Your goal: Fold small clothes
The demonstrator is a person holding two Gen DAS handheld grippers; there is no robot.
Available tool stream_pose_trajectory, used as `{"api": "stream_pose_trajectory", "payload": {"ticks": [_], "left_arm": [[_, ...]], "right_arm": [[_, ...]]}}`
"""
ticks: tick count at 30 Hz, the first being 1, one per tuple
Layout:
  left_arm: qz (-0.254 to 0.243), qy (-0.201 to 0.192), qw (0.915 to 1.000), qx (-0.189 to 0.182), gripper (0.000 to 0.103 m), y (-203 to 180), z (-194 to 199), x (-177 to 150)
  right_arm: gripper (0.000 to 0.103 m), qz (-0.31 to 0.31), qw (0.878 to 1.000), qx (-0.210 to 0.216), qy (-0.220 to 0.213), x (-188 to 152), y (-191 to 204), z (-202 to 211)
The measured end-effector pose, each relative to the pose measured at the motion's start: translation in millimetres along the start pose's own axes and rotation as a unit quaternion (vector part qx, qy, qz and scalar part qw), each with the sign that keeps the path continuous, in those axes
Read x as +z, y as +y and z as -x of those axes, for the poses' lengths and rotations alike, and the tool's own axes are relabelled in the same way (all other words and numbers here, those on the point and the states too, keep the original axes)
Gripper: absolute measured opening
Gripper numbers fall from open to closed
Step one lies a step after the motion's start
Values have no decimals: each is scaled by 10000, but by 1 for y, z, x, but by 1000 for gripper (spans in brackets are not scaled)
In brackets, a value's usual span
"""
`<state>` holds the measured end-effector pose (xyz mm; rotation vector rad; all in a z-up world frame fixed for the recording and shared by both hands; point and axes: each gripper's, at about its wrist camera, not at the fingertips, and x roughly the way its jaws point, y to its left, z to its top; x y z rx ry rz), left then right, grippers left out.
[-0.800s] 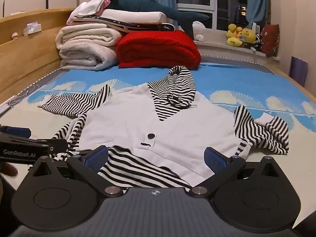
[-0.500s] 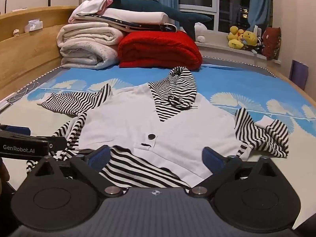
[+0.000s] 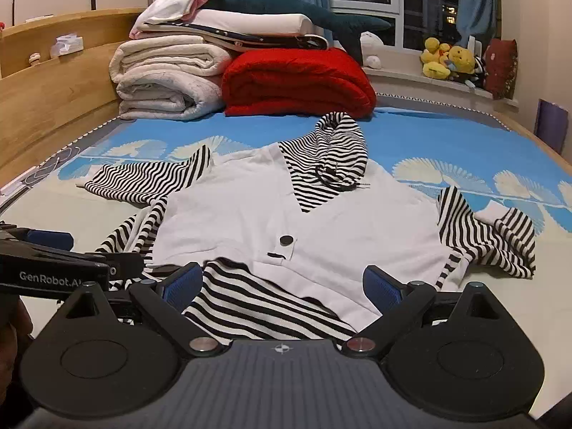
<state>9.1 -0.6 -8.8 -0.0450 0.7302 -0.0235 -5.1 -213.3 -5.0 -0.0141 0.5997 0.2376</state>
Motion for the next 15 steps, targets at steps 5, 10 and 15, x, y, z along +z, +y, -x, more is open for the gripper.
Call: {"api": "stream_pose_trajectory", "payload": {"ticks": [5,10,15], "left_arm": [[-7,12,10000,-11,102,-1,0,0],[-29,37,10000,-17,102,-1,-1,-1],[-27,63,10000,-23,102,-2,-3,-1]], "right_arm": [[97,-67,10000,-4,49,0,-2,-2],[97,-68,10000,18,68,1,-1,-3],[97,-47,9999,19,93,0,1,-5]]}}
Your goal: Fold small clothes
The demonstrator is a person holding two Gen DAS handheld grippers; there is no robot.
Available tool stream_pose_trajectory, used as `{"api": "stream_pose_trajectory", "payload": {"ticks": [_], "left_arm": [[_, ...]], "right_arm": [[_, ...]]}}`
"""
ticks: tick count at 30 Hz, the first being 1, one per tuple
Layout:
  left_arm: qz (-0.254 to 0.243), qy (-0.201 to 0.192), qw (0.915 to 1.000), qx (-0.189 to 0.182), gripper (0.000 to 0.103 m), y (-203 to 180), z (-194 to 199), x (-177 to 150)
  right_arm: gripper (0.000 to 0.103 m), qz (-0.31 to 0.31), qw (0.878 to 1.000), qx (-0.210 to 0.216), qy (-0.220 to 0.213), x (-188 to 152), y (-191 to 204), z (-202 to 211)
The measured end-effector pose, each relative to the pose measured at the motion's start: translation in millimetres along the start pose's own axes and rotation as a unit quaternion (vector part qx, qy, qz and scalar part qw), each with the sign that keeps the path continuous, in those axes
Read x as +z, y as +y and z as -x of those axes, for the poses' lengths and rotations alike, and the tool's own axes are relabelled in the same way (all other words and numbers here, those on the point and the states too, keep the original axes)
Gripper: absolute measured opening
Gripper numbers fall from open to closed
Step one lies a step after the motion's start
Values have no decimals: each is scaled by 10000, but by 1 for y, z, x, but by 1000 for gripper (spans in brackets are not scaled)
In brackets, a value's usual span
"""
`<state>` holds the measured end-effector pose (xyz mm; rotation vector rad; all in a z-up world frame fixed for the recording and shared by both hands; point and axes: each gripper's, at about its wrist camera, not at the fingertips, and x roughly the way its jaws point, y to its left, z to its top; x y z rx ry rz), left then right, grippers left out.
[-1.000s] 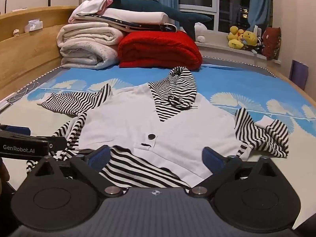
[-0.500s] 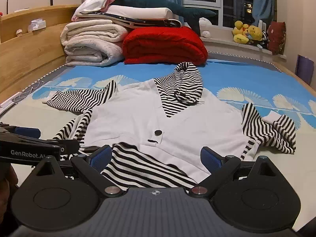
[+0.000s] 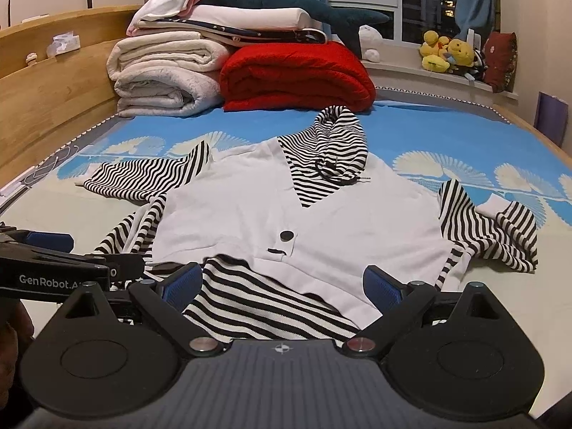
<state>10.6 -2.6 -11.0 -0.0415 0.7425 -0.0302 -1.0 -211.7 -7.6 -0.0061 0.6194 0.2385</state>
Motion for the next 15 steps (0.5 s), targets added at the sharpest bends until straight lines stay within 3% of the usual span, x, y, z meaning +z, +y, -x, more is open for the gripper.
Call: {"api": "stream_pose_trajectory", "payload": {"ticks": [15], "left_arm": [[-40,46,10000,-16,102,-2,-2,0]], "right_arm": [[96,28,10000,-49,53,-2,-1,-3]]}}
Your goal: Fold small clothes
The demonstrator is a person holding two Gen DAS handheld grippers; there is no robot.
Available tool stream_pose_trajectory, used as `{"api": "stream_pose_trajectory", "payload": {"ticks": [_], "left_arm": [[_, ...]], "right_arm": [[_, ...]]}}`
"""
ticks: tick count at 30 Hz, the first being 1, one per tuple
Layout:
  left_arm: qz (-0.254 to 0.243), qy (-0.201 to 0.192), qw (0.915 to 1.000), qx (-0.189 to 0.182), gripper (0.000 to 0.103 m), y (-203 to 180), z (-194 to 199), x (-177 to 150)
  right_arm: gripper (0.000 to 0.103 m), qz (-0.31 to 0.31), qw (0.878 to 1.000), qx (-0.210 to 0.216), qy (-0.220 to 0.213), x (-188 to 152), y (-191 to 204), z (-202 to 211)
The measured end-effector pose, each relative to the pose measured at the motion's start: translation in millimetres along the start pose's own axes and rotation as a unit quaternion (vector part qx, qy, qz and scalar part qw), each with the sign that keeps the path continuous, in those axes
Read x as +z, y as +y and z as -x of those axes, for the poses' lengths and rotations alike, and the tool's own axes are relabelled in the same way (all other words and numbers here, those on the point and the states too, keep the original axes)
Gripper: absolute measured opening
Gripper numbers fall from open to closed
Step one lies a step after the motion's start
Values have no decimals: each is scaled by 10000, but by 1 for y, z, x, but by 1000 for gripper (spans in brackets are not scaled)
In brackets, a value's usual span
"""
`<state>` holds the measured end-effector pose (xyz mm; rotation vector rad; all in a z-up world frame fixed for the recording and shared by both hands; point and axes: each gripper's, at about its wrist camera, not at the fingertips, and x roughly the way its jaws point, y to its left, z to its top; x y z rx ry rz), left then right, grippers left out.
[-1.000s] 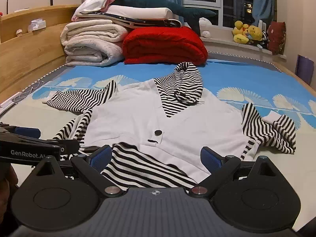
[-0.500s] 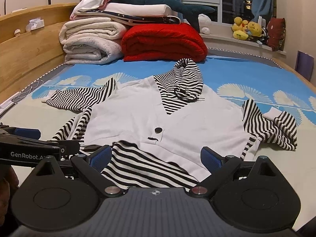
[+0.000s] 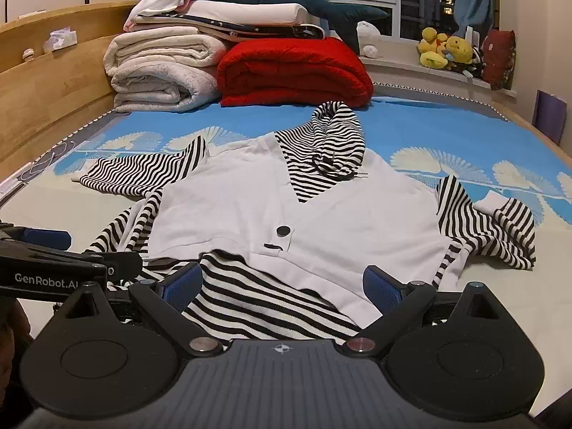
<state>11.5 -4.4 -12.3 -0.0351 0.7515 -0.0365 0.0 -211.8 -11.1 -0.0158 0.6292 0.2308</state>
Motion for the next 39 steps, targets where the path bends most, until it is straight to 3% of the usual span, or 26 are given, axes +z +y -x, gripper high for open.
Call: {"api": "stream_pose_trajectory", "payload": {"ticks": [13,16,19,21,23,26,29,32,34,35,37,39], "left_arm": [[-75,28,10000,-7,102,-2,-1,-1],[-122,26,9999,27,102,-3,-1,-1],[-101,-12,9999,56,89,1,2,3],[5,-68,10000,7,64,9,7,7],[132,-85,9999,-41,50,19,11,12],[159,-3,9995,-269,43,40,17,23],[-261,-4,9986,-463,41,58,18,39],[-923,65,9949,-401,41,75,7,51],[-931,251,9949,-310,41,96,-10,51],[-794,384,9958,-250,41,106,-19,47],[-112,1029,9946,27,41,131,-46,39],[406,1329,9903,-30,45,144,-62,37]], "right_arm": [[96,-117,9999,43,74,-1,-4,-2],[88,-176,9998,65,62,-1,-5,-2],[84,-256,9997,-51,17,-1,-8,-3],[82,-394,9990,-183,-52,2,-16,-2],[80,-674,9972,-245,-198,10,-31,4],[78,-1090,9920,-466,-431,29,-67,15],[77,-1406,9881,-453,-434,46,-112,18],[77,-1298,9892,-678,-7,51,-149,1],[78,-1456,9864,-517,567,41,-171,-19],[78,-1636,9818,-452,853,32,-180,-28],[78,-2034,9667,-204,1540,11,-191,-50],[77,-2333,9485,118,2140,-8,-192,-68]]}}
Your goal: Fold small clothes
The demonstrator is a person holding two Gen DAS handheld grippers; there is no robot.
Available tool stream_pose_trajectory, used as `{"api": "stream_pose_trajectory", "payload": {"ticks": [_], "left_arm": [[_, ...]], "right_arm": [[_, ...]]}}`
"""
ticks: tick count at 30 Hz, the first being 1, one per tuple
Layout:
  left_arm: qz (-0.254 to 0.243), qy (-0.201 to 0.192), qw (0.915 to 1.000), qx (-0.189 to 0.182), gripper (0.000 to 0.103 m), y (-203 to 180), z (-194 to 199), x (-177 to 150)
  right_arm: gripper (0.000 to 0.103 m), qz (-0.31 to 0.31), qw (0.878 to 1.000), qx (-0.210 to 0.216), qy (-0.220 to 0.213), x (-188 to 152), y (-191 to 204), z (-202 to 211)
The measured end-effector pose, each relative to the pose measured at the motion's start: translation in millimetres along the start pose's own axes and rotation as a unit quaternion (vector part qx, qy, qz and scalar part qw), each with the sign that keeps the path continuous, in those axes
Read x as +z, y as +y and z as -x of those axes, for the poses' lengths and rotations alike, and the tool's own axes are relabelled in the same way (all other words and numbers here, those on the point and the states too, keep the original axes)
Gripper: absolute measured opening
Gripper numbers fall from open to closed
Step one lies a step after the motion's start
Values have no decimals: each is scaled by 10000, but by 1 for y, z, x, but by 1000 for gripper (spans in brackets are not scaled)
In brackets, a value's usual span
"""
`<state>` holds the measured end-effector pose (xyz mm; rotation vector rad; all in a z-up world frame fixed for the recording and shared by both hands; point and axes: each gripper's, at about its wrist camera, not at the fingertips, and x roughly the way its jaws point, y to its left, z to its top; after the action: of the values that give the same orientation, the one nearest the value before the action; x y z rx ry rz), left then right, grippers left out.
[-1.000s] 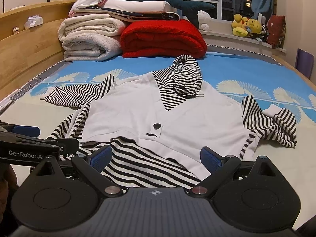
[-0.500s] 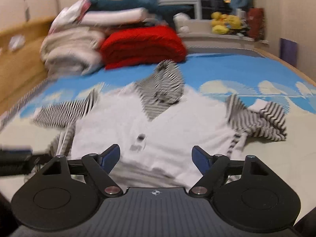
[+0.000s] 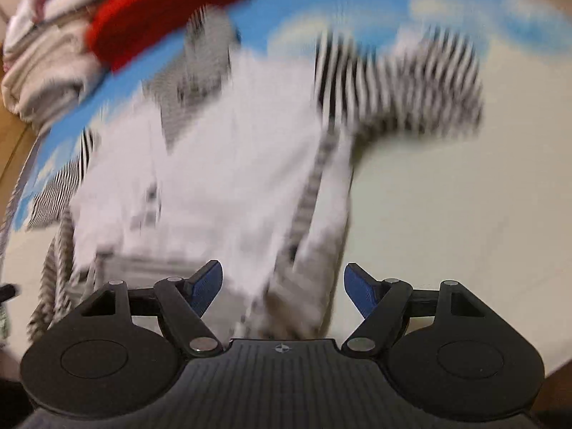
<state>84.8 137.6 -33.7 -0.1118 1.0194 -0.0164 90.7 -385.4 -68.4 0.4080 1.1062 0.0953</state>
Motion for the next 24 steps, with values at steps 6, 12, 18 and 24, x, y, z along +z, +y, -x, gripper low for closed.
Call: {"api": "stream_pose_trajectory", "payload": {"ticks": [6,12,18,24], "left_arm": [[211,806,9962,259,61,4,-38,4],[-308,1188,9910,530,54,-12,-60,-11],[-767,1216,9887,417,10,-30,-59,-23],[-971,1247,9873,-171,8,-55,-42,-34]], "right_arm": [[80,416,9947,-176,920,-20,18,-38],[54,720,9894,-374,1207,-26,27,-54],[11,456,9946,-106,925,-25,4,-38],[10,171,9995,40,244,-14,-27,7]]}}
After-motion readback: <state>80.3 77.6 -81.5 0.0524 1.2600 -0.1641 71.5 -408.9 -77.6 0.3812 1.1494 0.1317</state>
